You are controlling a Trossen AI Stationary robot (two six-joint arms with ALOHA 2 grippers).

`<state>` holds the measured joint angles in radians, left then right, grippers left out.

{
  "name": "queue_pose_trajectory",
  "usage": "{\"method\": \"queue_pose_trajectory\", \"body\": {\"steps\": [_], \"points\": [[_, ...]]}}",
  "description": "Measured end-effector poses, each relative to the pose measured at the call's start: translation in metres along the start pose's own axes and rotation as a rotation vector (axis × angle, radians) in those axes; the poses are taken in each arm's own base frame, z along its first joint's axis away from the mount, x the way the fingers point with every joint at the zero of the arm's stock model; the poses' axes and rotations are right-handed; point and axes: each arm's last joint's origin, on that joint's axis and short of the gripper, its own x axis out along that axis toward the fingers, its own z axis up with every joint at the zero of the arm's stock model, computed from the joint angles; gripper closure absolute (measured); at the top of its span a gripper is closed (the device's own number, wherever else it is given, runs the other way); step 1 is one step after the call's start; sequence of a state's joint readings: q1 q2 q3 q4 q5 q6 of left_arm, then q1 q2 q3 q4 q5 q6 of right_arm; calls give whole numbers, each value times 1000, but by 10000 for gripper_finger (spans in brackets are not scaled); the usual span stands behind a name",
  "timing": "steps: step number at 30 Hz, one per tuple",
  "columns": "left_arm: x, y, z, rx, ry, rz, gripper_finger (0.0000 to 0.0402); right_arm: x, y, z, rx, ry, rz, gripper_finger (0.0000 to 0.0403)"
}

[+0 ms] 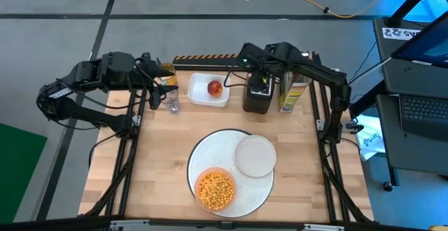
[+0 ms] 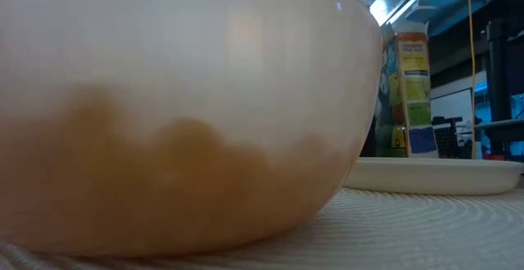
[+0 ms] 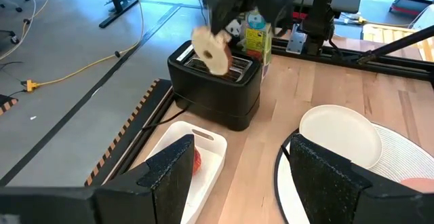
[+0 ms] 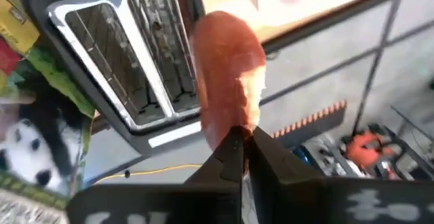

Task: Arrange a breakfast setting
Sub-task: Remove the toasted bread from the black toaster

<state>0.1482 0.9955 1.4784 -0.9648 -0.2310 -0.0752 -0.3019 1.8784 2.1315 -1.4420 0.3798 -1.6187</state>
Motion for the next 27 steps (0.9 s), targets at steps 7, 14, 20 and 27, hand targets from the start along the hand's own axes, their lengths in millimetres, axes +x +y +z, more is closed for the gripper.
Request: {"method": "queue_pose_trajectory", "body": {"steps": [7,14,20,27], "points": [[0,0,0,0,0,0,174,-54,5,22,112,-20,-76,401],[0,0,0,0,0,0,174,-101,16,67,292,-161,-185,402],[0,0,0,0,0,0,174,-123,33,117,497,-286,-150,402],[0,0,0,0,0,0,174,-124,65,178,638,-304,-29,403]]}}
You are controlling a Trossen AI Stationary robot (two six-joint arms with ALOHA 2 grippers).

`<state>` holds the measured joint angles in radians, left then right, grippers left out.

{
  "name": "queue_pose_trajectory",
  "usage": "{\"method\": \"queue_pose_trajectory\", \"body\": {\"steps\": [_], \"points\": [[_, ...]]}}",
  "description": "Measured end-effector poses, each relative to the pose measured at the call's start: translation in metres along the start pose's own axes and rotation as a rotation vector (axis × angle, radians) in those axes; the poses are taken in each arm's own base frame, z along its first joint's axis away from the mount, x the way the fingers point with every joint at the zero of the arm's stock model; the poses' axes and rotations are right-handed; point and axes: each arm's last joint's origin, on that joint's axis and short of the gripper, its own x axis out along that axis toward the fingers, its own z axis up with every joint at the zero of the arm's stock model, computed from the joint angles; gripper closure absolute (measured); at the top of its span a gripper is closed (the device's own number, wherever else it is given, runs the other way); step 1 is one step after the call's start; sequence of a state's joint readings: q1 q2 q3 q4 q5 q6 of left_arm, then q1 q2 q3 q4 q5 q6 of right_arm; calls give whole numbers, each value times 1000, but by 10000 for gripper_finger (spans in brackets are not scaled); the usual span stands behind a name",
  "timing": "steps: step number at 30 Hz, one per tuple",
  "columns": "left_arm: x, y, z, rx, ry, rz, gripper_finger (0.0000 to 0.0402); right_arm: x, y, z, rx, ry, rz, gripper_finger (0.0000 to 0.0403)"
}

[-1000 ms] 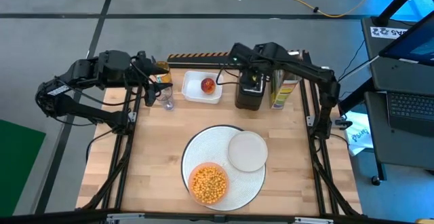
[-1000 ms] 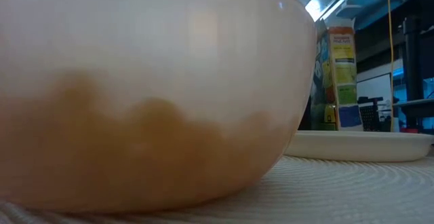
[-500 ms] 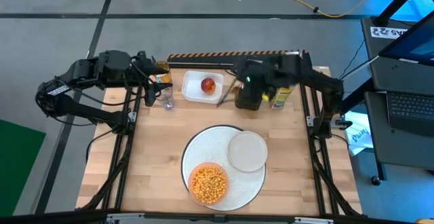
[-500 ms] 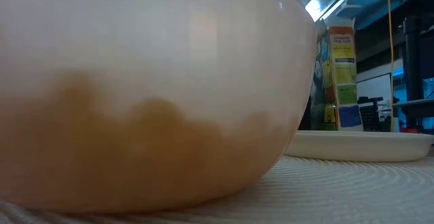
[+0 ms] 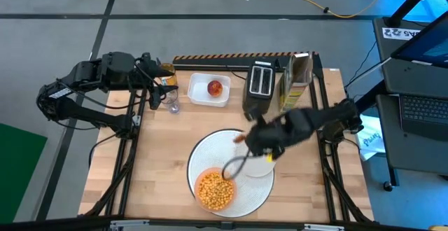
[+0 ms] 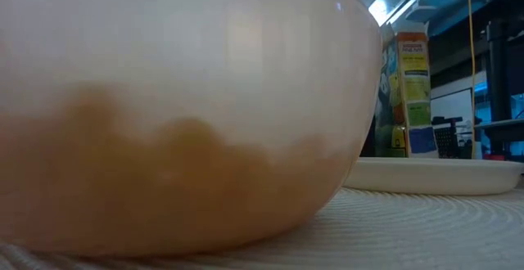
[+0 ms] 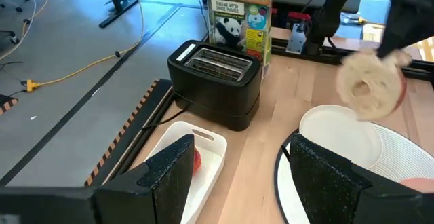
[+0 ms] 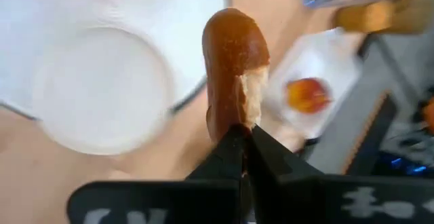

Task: Arrange a breakfast setting
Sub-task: Remove the toasted bread from the black toaster

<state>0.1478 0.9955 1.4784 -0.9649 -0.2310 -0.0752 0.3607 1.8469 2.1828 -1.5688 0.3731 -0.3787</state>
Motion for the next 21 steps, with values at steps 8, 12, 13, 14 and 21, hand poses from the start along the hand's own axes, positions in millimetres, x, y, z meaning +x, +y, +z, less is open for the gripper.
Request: {"method": "queue_pose_trajectory", "body": {"steps": [8,12,13,14,21], "points": [[0,0,0,0,0,0,174,38,78,9,59,163,73,403],[0,0,0,0,0,0,174,68,104,10,126,157,102,403],[0,0,0,0,0,0,174,75,109,9,146,148,102,403],[0,0,0,0,0,0,174,81,114,9,166,136,100,403],[0,0,0,0,0,0,174,117,141,-8,285,234,100,403]]}}
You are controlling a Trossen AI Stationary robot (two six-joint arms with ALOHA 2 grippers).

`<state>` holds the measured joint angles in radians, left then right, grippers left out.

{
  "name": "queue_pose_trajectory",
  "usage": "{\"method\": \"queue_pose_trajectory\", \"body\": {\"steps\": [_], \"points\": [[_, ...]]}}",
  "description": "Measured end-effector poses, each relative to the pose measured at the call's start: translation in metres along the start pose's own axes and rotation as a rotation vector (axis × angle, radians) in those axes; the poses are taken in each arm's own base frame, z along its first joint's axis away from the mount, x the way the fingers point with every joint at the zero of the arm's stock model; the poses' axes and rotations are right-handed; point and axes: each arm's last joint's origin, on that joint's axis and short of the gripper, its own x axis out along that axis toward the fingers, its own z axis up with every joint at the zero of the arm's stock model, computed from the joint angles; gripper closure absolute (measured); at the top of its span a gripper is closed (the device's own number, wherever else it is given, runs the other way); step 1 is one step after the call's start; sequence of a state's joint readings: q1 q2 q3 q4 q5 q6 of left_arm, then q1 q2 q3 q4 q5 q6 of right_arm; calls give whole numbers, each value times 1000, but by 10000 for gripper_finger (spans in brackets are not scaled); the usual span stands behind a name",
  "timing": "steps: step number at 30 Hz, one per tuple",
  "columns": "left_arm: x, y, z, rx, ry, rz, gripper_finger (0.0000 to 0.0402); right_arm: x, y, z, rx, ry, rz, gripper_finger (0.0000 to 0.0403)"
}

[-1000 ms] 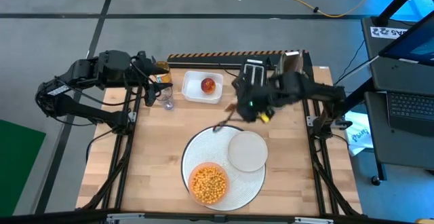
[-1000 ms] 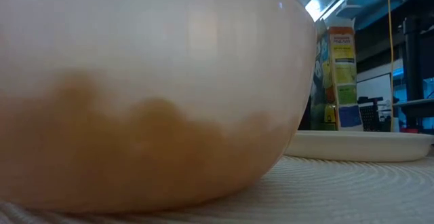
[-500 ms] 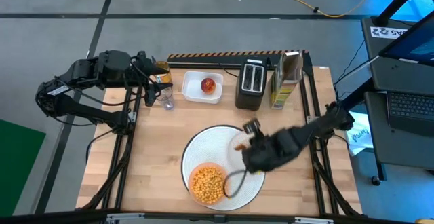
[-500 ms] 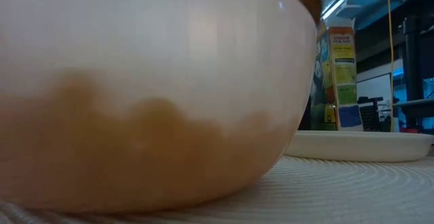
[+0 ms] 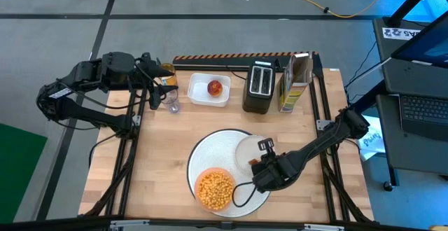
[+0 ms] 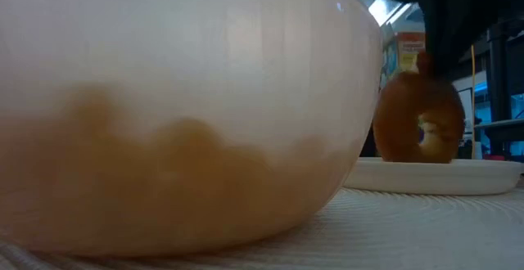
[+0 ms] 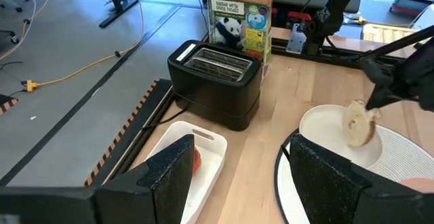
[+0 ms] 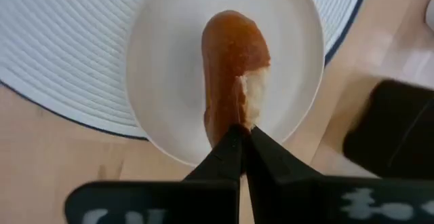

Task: Arrange a breakfast setting
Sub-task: Remove the toasted bread from the black toaster

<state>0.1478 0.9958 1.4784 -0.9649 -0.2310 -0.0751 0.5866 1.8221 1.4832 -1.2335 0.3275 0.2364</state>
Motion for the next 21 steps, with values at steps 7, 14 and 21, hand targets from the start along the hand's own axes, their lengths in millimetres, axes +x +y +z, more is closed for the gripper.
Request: {"method": "queue_pose_trajectory", "body": {"steps": [7,14,21], "points": [[0,0,0,0,0,0,174,4,17,-5,-33,-21,13,403],[0,0,0,0,0,0,174,0,29,-8,-20,-32,23,394],[0,0,0,0,0,0,174,-1,31,-8,-7,-25,51,369]]}}
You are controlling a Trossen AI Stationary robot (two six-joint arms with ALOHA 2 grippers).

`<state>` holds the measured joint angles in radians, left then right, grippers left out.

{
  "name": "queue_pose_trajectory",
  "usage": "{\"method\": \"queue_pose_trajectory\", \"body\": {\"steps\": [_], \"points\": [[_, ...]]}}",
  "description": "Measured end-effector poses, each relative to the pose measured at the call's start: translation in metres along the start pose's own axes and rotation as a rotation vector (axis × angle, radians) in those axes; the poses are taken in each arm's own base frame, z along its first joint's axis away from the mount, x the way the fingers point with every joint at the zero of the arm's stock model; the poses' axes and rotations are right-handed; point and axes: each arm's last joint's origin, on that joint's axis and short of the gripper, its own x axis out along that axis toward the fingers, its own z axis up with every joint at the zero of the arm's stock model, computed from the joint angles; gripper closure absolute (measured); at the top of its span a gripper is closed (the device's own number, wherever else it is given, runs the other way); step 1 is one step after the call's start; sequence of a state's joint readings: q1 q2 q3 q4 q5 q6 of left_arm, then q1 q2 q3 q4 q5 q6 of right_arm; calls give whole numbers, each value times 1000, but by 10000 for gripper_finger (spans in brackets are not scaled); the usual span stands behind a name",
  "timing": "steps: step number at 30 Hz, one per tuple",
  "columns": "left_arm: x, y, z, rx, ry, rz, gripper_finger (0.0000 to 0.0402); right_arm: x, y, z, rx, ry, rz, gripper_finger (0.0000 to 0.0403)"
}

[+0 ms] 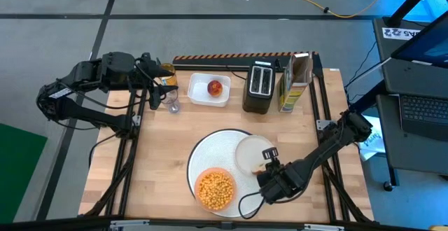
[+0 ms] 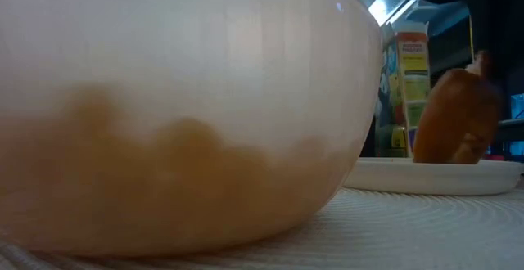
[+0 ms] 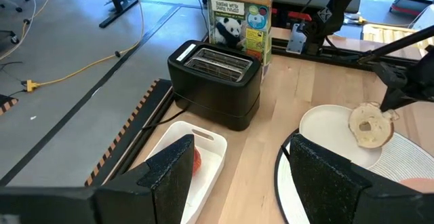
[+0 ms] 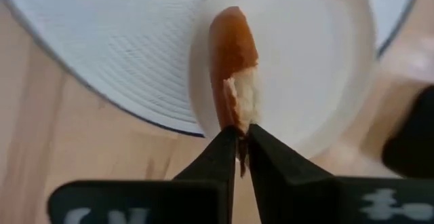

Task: Arrange a breakfast setting
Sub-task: Remove the toasted bread from the black toaster

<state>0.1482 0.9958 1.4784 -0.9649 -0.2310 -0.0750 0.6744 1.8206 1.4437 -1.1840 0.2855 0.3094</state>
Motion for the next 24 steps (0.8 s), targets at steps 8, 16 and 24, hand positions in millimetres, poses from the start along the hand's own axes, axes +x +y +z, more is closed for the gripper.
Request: {"method": "queue_pose_trajectory", "body": {"steps": [8,16,24], "points": [[0,0,0,0,0,0,174,6,1,-1,57,18,-6,378],[0,0,0,0,0,0,174,27,7,-6,104,26,28,328],[0,0,0,0,0,0,174,29,4,-6,116,26,-2,289]]}}
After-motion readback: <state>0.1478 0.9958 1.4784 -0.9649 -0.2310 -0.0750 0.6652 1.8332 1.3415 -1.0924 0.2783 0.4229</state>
